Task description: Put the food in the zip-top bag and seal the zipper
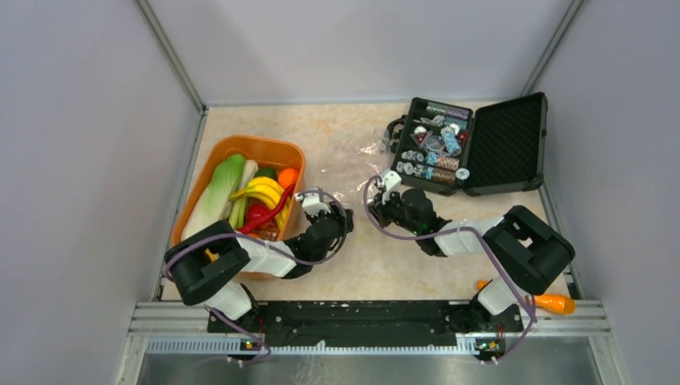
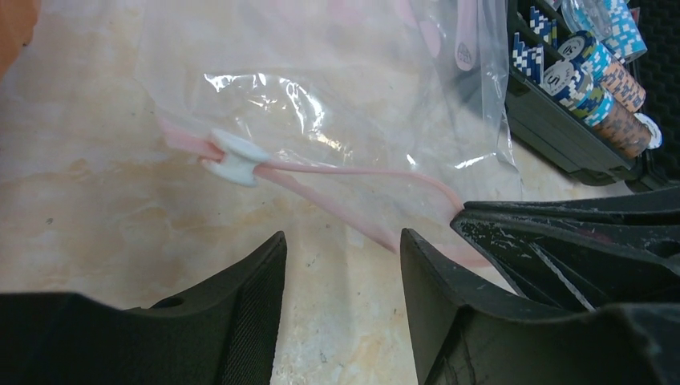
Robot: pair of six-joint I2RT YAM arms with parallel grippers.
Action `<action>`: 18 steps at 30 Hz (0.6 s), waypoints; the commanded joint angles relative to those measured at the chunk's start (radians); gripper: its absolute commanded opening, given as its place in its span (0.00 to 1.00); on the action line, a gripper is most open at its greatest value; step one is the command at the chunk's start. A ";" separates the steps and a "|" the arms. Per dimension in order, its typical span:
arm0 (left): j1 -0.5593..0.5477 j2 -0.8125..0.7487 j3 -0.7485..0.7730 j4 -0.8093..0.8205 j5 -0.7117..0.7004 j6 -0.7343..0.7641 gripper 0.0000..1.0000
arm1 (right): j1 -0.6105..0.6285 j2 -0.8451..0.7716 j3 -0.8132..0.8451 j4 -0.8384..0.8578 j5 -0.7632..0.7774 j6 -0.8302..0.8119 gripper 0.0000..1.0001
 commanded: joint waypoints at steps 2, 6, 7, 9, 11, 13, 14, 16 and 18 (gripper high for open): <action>-0.002 0.056 0.045 0.160 -0.041 0.021 0.50 | -0.007 -0.048 -0.005 0.052 -0.022 0.017 0.00; 0.001 0.076 0.066 0.177 -0.027 0.042 0.37 | -0.007 -0.061 -0.011 0.051 -0.026 0.019 0.00; 0.003 0.080 0.071 0.176 -0.020 0.049 0.35 | -0.007 -0.065 -0.012 0.048 -0.028 0.018 0.00; 0.004 0.081 0.074 0.170 -0.017 0.054 0.26 | -0.007 -0.072 -0.016 0.042 -0.027 0.016 0.00; 0.005 0.078 0.074 0.162 -0.013 0.063 0.15 | -0.007 -0.085 -0.022 0.036 -0.030 0.012 0.00; 0.007 0.071 0.082 0.149 0.000 0.088 0.08 | -0.006 -0.096 -0.029 0.035 -0.046 -0.001 0.00; 0.006 0.067 0.088 0.138 0.009 0.102 0.04 | -0.007 -0.103 -0.034 0.035 -0.060 -0.015 0.00; 0.007 0.056 0.102 0.102 0.024 0.123 0.00 | -0.007 -0.122 -0.041 0.024 -0.078 -0.042 0.00; 0.007 0.041 0.102 0.095 0.047 0.145 0.00 | -0.006 -0.144 -0.045 0.003 -0.081 -0.066 0.00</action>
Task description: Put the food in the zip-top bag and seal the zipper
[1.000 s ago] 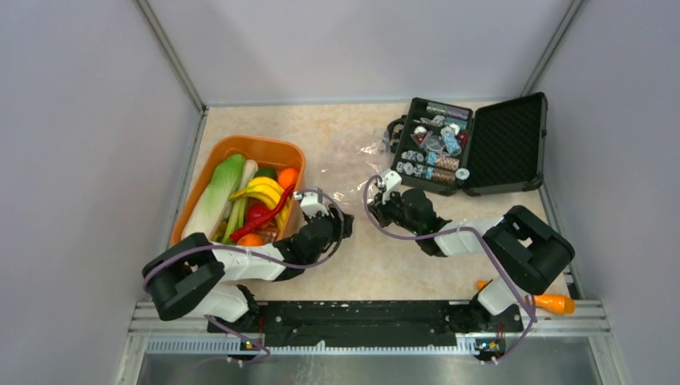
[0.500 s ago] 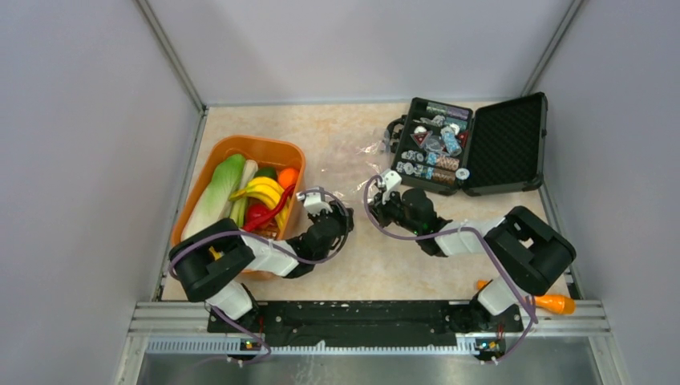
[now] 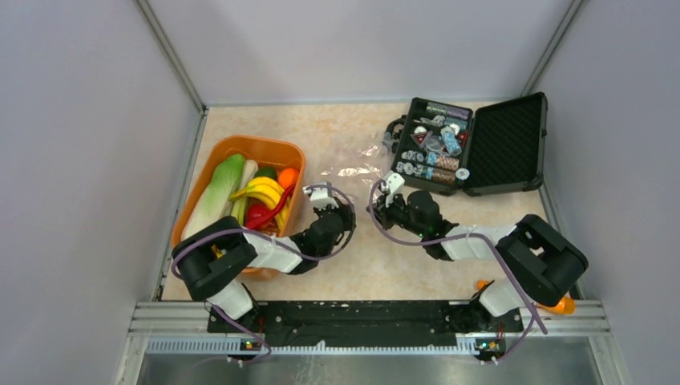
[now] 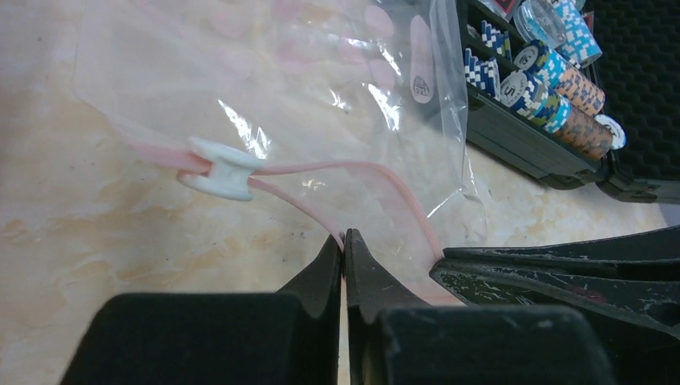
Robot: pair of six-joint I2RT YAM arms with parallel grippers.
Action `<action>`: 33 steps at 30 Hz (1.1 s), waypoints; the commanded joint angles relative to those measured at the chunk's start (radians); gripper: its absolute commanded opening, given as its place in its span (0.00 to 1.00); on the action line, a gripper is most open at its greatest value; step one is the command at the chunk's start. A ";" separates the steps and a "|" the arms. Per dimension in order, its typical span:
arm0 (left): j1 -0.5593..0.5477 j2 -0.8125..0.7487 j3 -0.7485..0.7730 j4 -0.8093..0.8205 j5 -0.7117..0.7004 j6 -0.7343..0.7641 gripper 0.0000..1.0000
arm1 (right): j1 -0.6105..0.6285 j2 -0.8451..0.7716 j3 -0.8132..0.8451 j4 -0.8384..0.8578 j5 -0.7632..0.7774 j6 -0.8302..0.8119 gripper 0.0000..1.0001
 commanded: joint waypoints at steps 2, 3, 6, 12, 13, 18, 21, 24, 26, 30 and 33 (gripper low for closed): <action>0.004 -0.061 0.038 -0.014 0.069 0.098 0.00 | -0.005 -0.093 -0.007 -0.017 -0.043 -0.085 0.08; 0.004 -0.077 0.041 -0.030 0.086 0.116 0.00 | -0.005 -0.108 -0.006 -0.036 -0.049 -0.100 0.13; 0.004 -0.147 0.056 -0.111 0.137 0.160 0.00 | -0.002 -0.152 0.015 -0.109 -0.071 -0.104 0.27; 0.004 -0.354 0.094 -0.314 0.205 0.251 0.00 | 0.017 -0.279 0.037 -0.241 -0.032 -0.010 0.34; 0.004 -0.388 0.103 -0.354 0.208 0.260 0.00 | 0.018 -0.328 0.026 -0.237 -0.025 0.021 0.34; 0.007 -0.533 0.148 -0.494 0.290 0.348 0.00 | 0.018 -0.596 -0.035 -0.215 0.096 0.221 0.60; 0.010 -0.583 0.191 -0.538 0.377 0.397 0.00 | 0.018 -0.719 -0.003 -0.314 0.207 0.295 0.69; 0.010 -0.606 0.249 -0.573 0.457 0.433 0.00 | 0.018 -0.802 0.036 -0.415 0.288 0.295 0.69; 0.010 -0.607 0.305 -0.608 0.513 0.455 0.00 | 0.018 -0.845 0.067 -0.499 0.361 0.283 0.69; 0.010 -0.575 0.439 -0.677 0.620 0.469 0.00 | 0.018 -0.890 0.119 -0.634 0.506 0.263 0.69; 0.011 -0.528 0.541 -0.719 0.742 0.457 0.00 | 0.018 -0.916 0.152 -0.697 0.585 0.236 0.72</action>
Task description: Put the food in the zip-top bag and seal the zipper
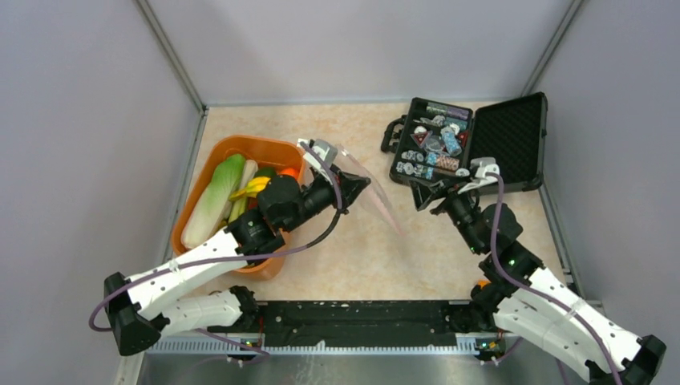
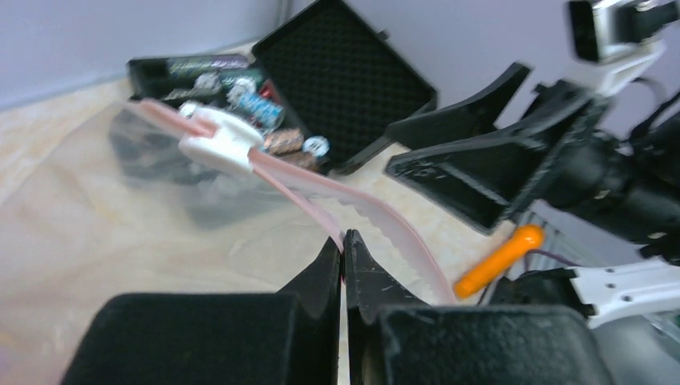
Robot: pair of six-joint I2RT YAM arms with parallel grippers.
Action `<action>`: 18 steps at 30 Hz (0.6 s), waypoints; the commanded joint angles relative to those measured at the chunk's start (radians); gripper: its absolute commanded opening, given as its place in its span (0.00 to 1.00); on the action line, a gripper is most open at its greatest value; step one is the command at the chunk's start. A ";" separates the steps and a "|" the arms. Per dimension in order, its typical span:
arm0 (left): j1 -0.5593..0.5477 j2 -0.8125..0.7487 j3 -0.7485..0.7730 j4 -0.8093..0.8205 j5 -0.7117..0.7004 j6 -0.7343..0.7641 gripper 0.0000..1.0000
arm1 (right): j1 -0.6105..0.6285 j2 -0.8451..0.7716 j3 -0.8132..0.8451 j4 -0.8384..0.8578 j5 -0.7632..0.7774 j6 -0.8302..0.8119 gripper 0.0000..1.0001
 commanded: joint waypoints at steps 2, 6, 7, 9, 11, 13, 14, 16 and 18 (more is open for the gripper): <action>0.003 0.079 0.201 -0.095 0.252 0.007 0.00 | 0.004 -0.059 0.087 -0.158 0.276 -0.029 0.73; 0.002 0.147 0.294 -0.112 0.472 -0.011 0.00 | 0.004 -0.139 0.095 -0.207 0.476 -0.030 0.75; 0.002 0.163 0.300 -0.099 0.513 -0.020 0.00 | 0.004 -0.156 0.094 -0.204 0.502 -0.050 0.76; 0.002 0.197 0.308 -0.066 0.594 -0.037 0.00 | 0.004 -0.168 0.100 -0.193 0.505 -0.102 0.77; 0.002 0.235 0.321 -0.044 0.658 -0.064 0.00 | 0.004 -0.152 0.133 -0.225 0.503 -0.112 0.77; 0.003 0.271 0.322 0.013 0.723 -0.098 0.00 | 0.004 -0.121 0.175 -0.275 0.510 -0.114 0.77; 0.003 0.285 0.320 0.049 0.761 -0.121 0.00 | 0.004 -0.103 0.192 -0.294 0.518 -0.115 0.78; 0.002 0.311 0.320 0.102 0.814 -0.149 0.00 | 0.004 -0.077 0.221 -0.325 0.529 -0.114 0.78; 0.002 0.329 0.319 0.120 0.849 -0.149 0.00 | 0.005 -0.064 0.235 -0.328 0.518 -0.112 0.78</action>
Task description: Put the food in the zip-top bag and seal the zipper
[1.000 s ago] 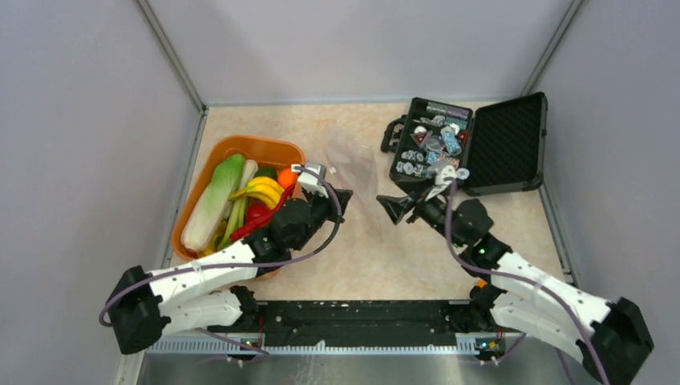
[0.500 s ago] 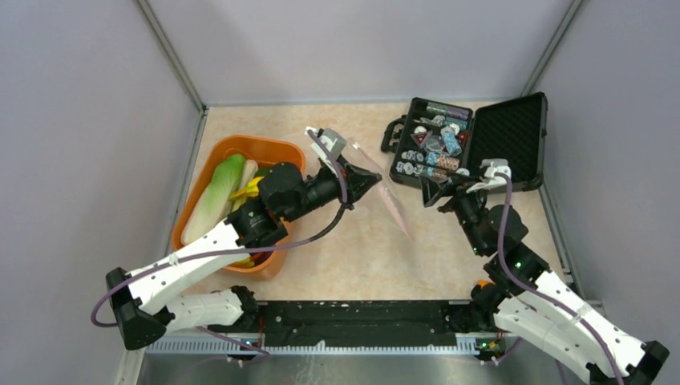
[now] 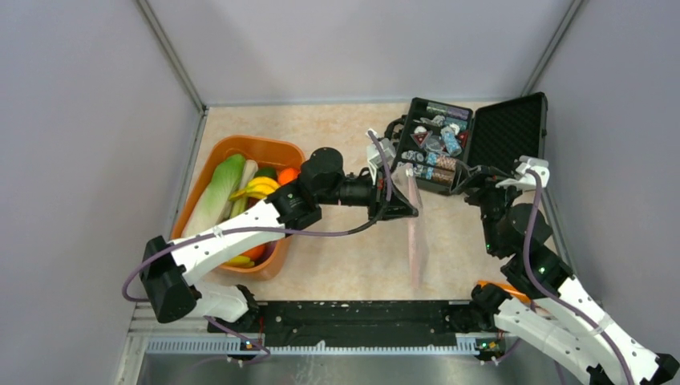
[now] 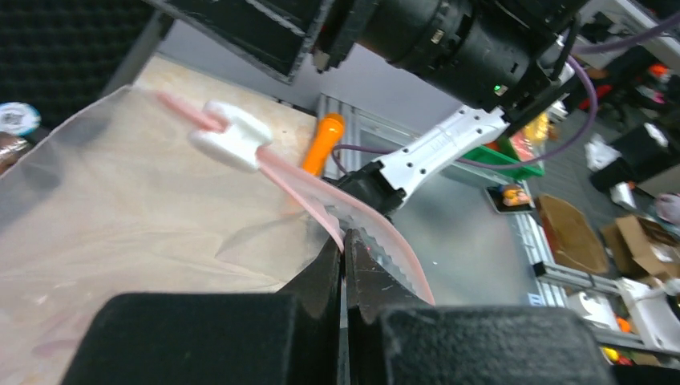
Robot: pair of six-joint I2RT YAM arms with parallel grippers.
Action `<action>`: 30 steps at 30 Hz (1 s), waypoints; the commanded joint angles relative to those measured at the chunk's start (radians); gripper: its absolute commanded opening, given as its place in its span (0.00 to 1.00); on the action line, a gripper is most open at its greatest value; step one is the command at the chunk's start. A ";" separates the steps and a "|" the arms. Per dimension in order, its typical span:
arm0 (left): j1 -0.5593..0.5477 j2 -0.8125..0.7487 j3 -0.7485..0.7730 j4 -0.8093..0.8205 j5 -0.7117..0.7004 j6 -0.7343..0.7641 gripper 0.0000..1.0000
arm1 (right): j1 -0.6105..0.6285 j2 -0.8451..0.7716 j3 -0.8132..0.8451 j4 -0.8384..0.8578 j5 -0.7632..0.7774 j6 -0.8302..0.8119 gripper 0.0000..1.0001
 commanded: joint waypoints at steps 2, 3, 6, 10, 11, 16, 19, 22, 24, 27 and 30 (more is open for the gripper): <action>0.002 0.018 0.024 0.128 0.145 -0.029 0.00 | 0.004 0.037 0.067 -0.047 -0.004 -0.019 0.78; 0.003 0.016 0.014 0.114 0.124 -0.016 0.00 | 0.004 0.036 0.068 -0.046 -0.019 -0.013 0.78; 0.015 0.013 -0.021 0.070 0.057 0.024 0.00 | 0.004 0.040 0.073 -0.050 -0.091 0.010 0.78; 0.062 0.003 -0.111 0.050 -0.089 0.007 0.00 | 0.004 0.075 0.093 -0.089 -0.220 0.065 0.78; 0.079 0.005 -0.133 0.044 -0.127 -0.006 0.00 | 0.004 0.087 0.102 -0.104 -0.248 0.078 0.78; 0.154 0.015 -0.212 0.081 -0.175 -0.084 0.00 | 0.004 0.159 0.145 -0.162 -0.406 0.155 0.78; 0.158 0.010 -0.211 0.057 -0.233 -0.098 0.00 | 0.004 0.201 0.147 -0.168 -0.504 0.191 0.76; 0.158 -0.006 -0.206 0.016 -0.316 -0.135 0.00 | 0.010 0.245 0.148 -0.181 -0.573 0.199 0.74; 0.158 -0.022 -0.218 0.014 -0.348 -0.157 0.00 | 0.028 0.266 0.153 -0.202 -0.566 0.198 0.73; 0.158 -0.051 -0.232 0.018 -0.374 -0.175 0.00 | 0.101 0.287 0.173 -0.224 -0.498 0.177 0.72; 0.157 -0.081 -0.233 0.002 -0.420 -0.192 0.00 | 0.197 0.312 0.201 -0.243 -0.396 0.128 0.73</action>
